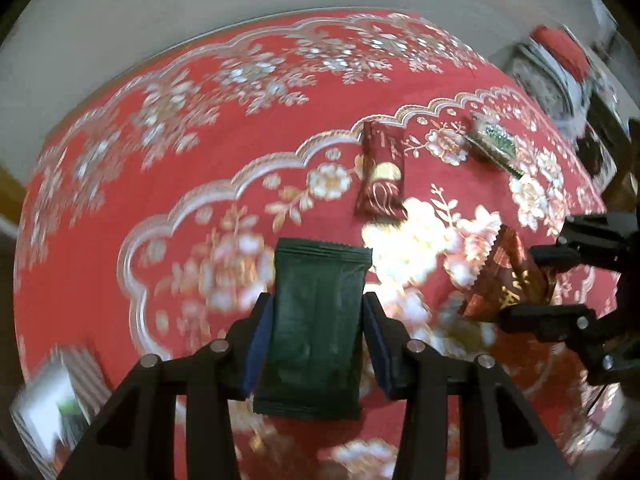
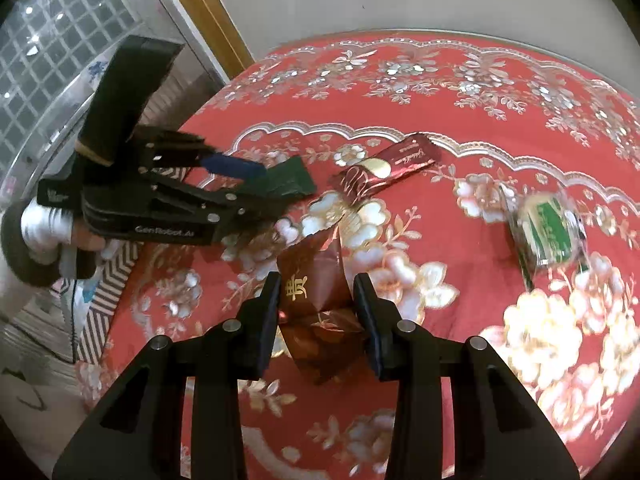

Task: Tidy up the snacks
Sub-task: 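Grasp the dark green packet with the left gripper while the right grasps a red-gold candy packet, then carry the green and red-gold packets over the white tray with both grippers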

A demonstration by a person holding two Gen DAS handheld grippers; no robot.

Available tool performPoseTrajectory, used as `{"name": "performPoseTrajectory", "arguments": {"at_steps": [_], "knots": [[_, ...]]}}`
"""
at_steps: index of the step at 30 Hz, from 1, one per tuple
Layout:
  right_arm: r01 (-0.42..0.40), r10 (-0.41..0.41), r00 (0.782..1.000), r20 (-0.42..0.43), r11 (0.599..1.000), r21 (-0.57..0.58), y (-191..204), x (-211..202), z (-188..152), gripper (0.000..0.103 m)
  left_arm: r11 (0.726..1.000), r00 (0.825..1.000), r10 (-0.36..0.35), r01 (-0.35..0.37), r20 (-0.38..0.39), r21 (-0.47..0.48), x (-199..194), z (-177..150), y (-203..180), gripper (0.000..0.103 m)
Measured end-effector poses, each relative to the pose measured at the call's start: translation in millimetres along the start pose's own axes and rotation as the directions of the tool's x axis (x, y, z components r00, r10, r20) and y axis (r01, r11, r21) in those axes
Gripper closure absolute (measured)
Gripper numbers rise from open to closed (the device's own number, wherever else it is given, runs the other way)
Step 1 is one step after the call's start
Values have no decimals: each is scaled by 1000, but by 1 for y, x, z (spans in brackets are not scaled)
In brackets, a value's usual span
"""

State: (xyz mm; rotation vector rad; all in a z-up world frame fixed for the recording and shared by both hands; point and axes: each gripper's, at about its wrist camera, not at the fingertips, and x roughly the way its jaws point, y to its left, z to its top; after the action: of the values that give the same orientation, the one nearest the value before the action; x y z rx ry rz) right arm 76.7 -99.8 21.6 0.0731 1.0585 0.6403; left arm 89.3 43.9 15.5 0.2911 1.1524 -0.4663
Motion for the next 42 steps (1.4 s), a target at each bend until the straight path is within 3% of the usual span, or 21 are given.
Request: {"name": "performPoseTrajectory", "arguments": {"at_steps": [11,26,32,42], "knots": [[-21,22,1000,17,999,-26,30,-16,-5,67,985,994,86,-73,73,-159,-53,-37,-13,56],[-77,77,997,-5,990,-122,66,-18,5,67,932,973,187,-133,132,-339,-112,-81,-12,56],[-125,121,992,-34,973,-192,89,-9,14,67,891,962,241,-169,124,-420,-130,-107,1,56],[-207,189,978,-87,931,-301,133,10,26,67,801,939,332,-228,94,-553,-156,-155,29,56]]}}
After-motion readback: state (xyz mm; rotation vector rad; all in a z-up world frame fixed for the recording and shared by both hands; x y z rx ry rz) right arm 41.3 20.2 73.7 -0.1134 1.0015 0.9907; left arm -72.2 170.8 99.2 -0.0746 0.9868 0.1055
